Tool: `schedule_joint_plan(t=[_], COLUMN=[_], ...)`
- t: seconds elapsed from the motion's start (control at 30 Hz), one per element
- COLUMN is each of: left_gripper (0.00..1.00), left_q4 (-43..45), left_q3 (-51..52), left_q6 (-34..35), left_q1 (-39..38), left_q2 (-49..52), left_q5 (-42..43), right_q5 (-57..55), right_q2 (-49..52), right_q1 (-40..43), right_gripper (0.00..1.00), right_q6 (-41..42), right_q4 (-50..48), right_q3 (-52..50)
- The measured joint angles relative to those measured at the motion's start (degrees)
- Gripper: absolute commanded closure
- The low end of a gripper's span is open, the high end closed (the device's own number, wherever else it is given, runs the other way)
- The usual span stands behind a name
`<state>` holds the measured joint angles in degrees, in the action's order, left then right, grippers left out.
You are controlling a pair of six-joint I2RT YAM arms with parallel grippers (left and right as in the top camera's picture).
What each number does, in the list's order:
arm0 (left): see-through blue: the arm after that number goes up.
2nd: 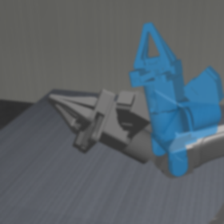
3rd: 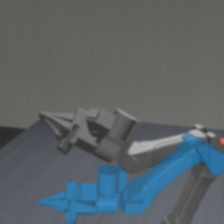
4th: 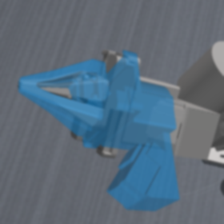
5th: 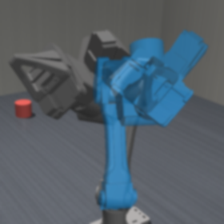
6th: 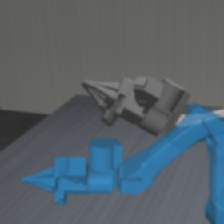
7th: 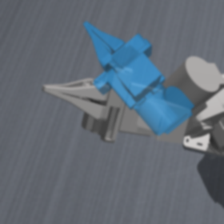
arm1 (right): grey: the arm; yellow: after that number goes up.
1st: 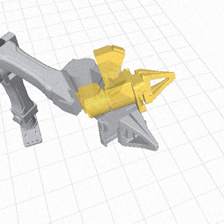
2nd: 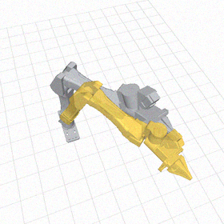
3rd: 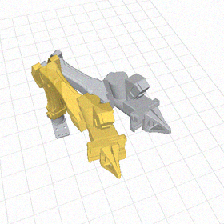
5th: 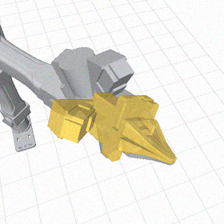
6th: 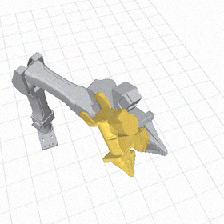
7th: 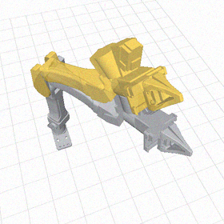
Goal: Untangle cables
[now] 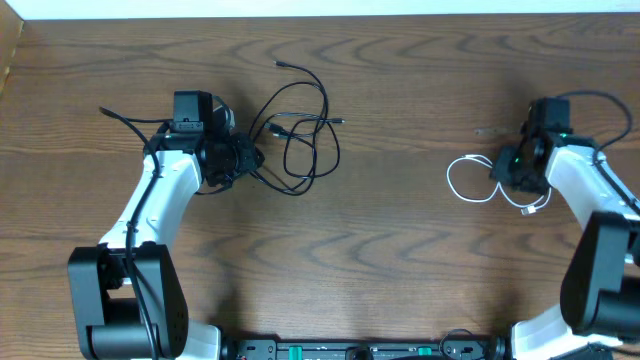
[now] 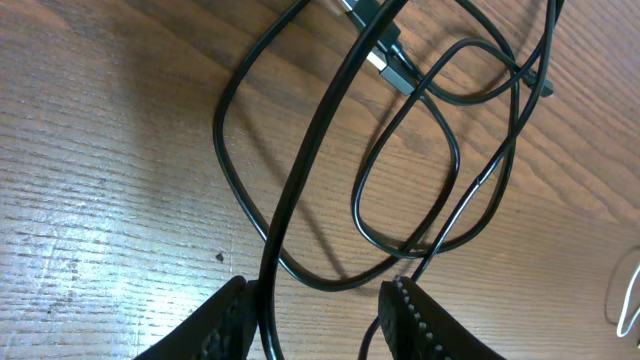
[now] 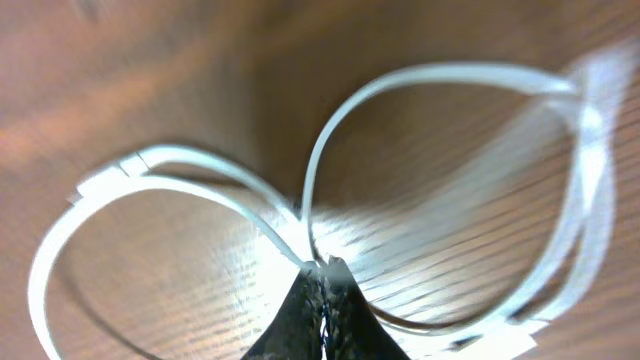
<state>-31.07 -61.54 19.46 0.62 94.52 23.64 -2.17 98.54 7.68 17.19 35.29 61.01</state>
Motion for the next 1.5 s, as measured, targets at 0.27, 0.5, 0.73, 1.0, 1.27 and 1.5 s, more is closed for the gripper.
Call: schedule_joint_plan(t=[0.27, 0.5, 0.73, 1.0, 1.27, 1.5], left_gripper=[0.57, 0.57, 0.57, 0.57, 0.57, 0.57], left_q4=[-0.02, -0.04, -0.02, -0.02, -0.02, -0.02], left_q3=[0.0, 0.0, 0.0, 0.0, 0.0, 0.0], left_q6=[0.0, 0.0, 0.0, 0.0, 0.02, 0.02], left_q1=[0.0, 0.0, 0.0, 0.0, 0.0, 0.0], left_q2=[0.0, 0.0, 0.0, 0.0, 0.0, 0.0], left_q5=[0.0, 0.0, -0.02, -0.02, -0.02, 0.0], right_q5=[-4.92, -3.82, -3.39, -3.39, -3.39, -3.39], right_q2=[-7.65, -4.7, 1.92, 6.99, 6.99, 6.99], right_q1=[0.35, 0.39, 0.39, 0.39, 0.39, 0.39], right_gripper=[0.74, 0.47, 0.99, 0.91, 0.71, 0.76], right_q6=[0.0, -1.03, -1.33, -1.88, -2.8, -2.78], right_q4=[0.35, 1.05, 0.46, -0.24, -1.09, -1.11], right_q3=[1.66, 1.68, 1.68, 1.66, 1.66, 1.66])
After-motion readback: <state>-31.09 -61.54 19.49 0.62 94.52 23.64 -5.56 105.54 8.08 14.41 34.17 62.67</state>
